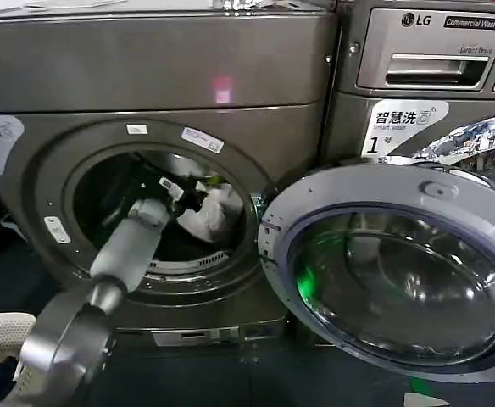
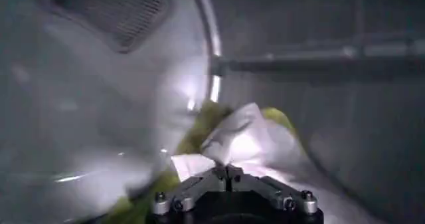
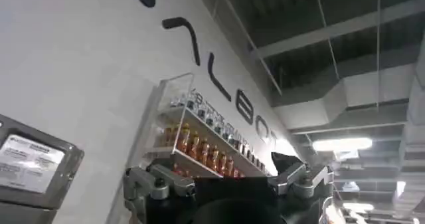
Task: Grasp the clothes from the dryer.
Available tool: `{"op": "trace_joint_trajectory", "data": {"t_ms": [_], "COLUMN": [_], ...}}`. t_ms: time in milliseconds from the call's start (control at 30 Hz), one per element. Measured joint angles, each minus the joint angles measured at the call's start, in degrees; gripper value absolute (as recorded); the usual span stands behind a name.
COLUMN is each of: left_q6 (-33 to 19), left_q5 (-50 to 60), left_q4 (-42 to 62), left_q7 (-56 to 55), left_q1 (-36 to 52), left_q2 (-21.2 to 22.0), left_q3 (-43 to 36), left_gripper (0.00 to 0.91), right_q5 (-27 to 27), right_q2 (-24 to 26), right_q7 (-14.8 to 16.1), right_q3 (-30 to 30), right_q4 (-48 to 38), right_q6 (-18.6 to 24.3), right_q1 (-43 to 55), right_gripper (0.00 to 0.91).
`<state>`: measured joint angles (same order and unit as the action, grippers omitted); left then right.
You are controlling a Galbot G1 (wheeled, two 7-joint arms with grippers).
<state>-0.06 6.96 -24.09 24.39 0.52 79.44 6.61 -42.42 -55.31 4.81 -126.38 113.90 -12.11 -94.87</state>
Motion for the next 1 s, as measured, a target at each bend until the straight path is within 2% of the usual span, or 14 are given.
{"op": "trace_joint_trajectory", "data": {"t_ms": [300,533,1000], "left_q6": [0.06,-1.1,-3.77], "left_q5": [-7.03,-7.82,-5.87], "left_q4": [-13.86,-24.51,-40.55], "left_q7": [-14.83,-25.17,-33.21], "left_q1": [-8.84,-15.55,-28.62], "left_q2": [1.5,3.1,4.06], "left_q3": [5.81,9.75,13.9], "left_gripper": [0.0,0.0,0.0], "right_q5": [0.59,2.8,2.81], "right_q2": [0.14,0.51,1.71], "right_q7": [-0.99,-0.98,-1.54], "right_q3": [-0.77,-1.88,-4.18], "right_q4": [-0.23,-0.37,-1.2], "right_q6": [-0.48,-0.05,2.08], "right_q1": [-0.64,-1.32,-2.46], "right_gripper": [0.907,0.907,0.907]}}
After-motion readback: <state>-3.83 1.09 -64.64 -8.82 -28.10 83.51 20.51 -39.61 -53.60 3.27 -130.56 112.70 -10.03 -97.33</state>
